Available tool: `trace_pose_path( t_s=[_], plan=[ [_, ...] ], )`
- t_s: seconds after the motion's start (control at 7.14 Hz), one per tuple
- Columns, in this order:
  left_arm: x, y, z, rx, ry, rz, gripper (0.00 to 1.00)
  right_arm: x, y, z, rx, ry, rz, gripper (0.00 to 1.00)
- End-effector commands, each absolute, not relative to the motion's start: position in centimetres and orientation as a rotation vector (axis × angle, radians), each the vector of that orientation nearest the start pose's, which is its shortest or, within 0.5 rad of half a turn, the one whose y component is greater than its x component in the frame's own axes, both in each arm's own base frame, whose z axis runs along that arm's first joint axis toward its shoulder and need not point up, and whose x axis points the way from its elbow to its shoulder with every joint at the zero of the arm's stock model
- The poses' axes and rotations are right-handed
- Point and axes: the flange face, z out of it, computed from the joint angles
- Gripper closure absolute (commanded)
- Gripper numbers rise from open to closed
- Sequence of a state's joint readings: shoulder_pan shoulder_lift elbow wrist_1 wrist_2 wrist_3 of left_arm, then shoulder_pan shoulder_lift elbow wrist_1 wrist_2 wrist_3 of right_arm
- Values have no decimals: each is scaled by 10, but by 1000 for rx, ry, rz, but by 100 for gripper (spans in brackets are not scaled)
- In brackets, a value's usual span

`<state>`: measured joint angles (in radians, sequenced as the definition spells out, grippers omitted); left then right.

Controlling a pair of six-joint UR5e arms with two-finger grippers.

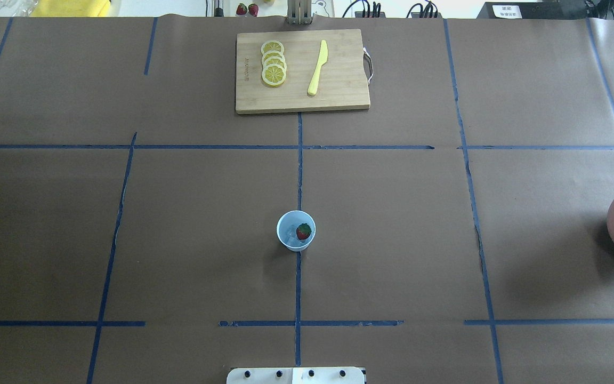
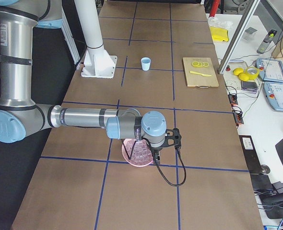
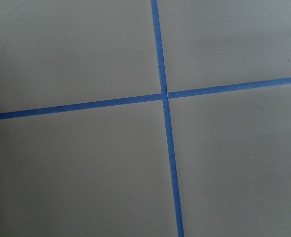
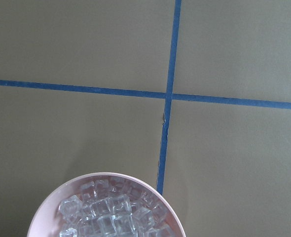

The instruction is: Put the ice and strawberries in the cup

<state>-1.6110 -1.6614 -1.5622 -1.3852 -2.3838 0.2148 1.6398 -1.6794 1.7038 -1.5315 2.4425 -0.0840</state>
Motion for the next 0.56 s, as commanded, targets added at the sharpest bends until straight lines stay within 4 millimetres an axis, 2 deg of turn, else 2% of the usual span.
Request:
trace_pose_path(
  t_s=[0.0, 0.42],
  plan=[
    [-81, -512, 641, 22, 815, 90, 0, 88, -443, 635, 123, -864, -40, 0],
    [-73, -508, 645, 2, 809, 71, 0, 88, -443, 635, 123, -866, -40, 0]
  ],
)
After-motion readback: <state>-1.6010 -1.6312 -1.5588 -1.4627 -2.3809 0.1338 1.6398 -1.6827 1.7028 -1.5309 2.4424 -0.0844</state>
